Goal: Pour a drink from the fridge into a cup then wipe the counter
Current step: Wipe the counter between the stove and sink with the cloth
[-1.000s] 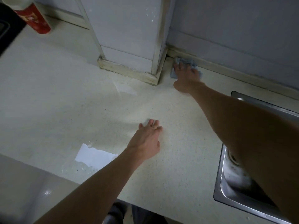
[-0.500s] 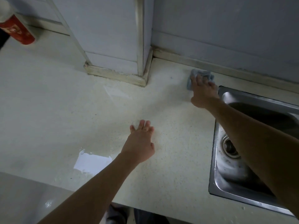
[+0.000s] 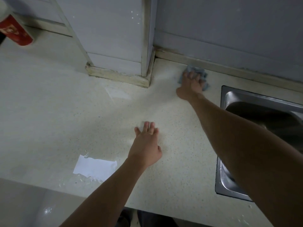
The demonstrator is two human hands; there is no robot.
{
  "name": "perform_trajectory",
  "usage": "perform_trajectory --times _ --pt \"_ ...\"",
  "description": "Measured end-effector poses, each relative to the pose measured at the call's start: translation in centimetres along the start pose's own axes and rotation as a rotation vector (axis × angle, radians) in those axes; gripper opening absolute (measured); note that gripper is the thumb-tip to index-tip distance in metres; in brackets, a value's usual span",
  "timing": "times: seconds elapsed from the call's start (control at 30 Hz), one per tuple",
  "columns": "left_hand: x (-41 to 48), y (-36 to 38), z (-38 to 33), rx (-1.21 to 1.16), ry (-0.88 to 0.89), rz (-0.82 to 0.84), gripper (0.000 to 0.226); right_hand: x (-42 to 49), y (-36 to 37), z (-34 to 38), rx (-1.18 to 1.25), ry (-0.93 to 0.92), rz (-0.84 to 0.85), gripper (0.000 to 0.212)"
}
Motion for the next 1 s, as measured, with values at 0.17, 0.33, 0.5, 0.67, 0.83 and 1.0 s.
perform_trajectory --times 0.17,0.33,0.5,0.67,0.83,1.0 --pt "-0.1 0.3 -0.3 0.074 -0.021 -0.007 0.071 0.7 0.8 7.3 -0.189 -0.262 -0.013 0.084" --pt "-0.1 0.5 0.1 0.029 -0.005 -0.016 0.069 0.0 1.3 6.6 -0.254 -0.372 -0.044 0.084" --pt "0.1 0.3 0.3 -0.005 0.02 -0.008 0.068 -2.0 1.5 -1.6 -0.206 -0.279 -0.099 0.091" --pt "-0.2 0.0 0.3 -0.033 0.035 -0.016 0.069 -3.9 0.5 -11.5 -0.204 -0.078 -0.067 0.096" --pt "-0.7 0.3 0.1 -0.004 0.047 0.001 0.072 -4.1 0.3 -10.5 -0.079 0.086 -0.019 0.093" --pt "-3.8 0.9 -1.4 -0.037 0.095 -0.066 0.06 -5.5 0.8 -1.3 -0.074 0.038 0.002 0.088"
Point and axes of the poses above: each hand's wrist, its own x-axis towards the middle knuckle, its own y-axis out of the palm, z = x × y, the point moved 2 cm from there along x, towards the middle knuckle, and after that the axes turned 9 degrees about z, right-handed, at the moved point
